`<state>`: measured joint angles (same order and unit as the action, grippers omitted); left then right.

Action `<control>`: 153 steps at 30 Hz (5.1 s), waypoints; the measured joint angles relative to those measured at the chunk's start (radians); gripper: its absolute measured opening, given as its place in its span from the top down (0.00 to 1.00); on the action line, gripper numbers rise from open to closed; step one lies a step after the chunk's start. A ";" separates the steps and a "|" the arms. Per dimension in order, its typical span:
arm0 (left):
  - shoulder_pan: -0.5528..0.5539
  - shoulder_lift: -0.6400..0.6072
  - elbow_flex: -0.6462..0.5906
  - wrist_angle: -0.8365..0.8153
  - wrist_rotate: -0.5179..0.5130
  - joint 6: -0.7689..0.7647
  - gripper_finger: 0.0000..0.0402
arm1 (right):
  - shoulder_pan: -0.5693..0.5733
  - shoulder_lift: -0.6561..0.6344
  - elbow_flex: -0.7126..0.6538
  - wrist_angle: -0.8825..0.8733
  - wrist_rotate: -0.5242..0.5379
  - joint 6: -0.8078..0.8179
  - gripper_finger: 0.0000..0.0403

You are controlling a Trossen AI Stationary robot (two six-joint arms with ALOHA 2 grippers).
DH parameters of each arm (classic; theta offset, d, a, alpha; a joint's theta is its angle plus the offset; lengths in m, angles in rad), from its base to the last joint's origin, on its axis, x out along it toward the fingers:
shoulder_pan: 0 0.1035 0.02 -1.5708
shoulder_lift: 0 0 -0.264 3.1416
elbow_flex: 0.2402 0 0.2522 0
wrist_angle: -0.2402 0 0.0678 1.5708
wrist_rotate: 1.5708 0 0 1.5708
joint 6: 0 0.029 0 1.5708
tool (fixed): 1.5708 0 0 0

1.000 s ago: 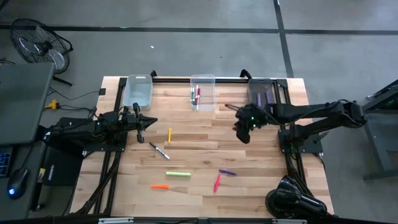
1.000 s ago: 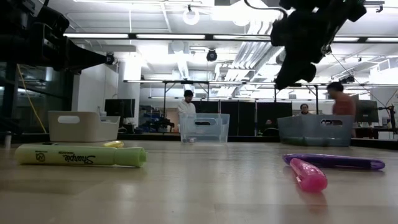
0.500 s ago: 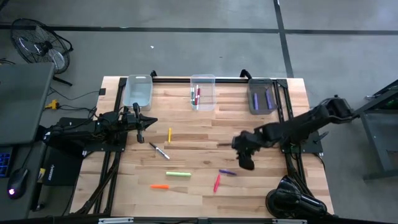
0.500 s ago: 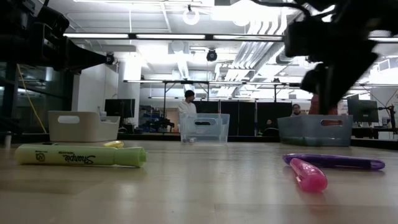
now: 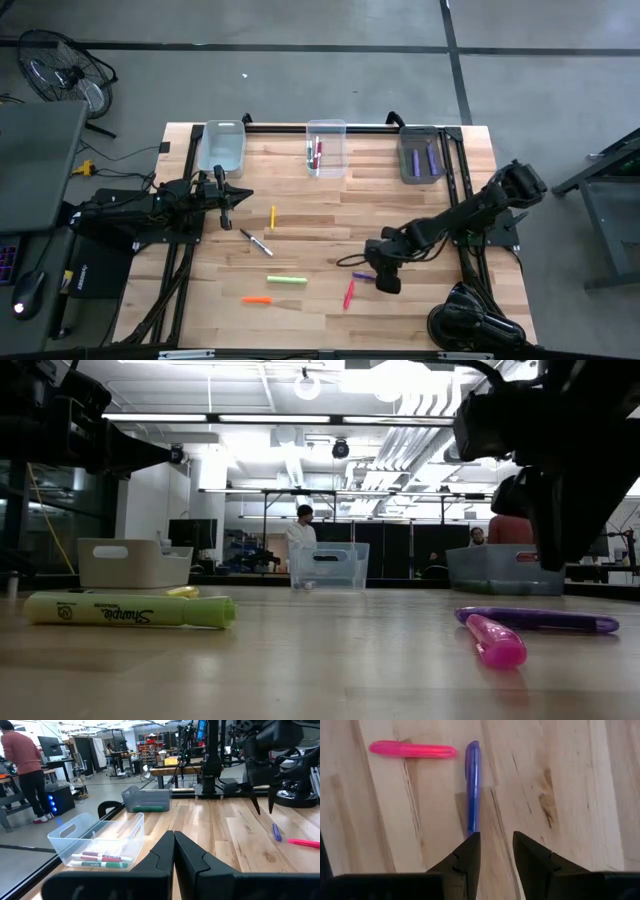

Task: Pick & Place Markers
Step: Put the purple pen into the gray bin

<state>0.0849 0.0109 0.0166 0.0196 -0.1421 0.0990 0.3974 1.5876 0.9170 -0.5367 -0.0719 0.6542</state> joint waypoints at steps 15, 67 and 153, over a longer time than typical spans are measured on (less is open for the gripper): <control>0.000 0.000 0.000 0.000 0.000 0.000 1.00 | 0.070 0.180 0.126 -0.005 0.065 0.114 0.58; 0.000 0.000 0.000 0.000 0.000 0.002 1.00 | 0.169 0.262 0.071 0.068 0.310 0.167 0.92; 0.000 0.763 0.622 0.281 0.006 -0.230 0.47 | -0.395 -0.040 0.072 1.094 0.320 -0.353 0.95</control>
<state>0.0849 0.7738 0.6389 0.3008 -0.1357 -0.1314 0.0021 1.5478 0.9885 0.5575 0.2485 0.3015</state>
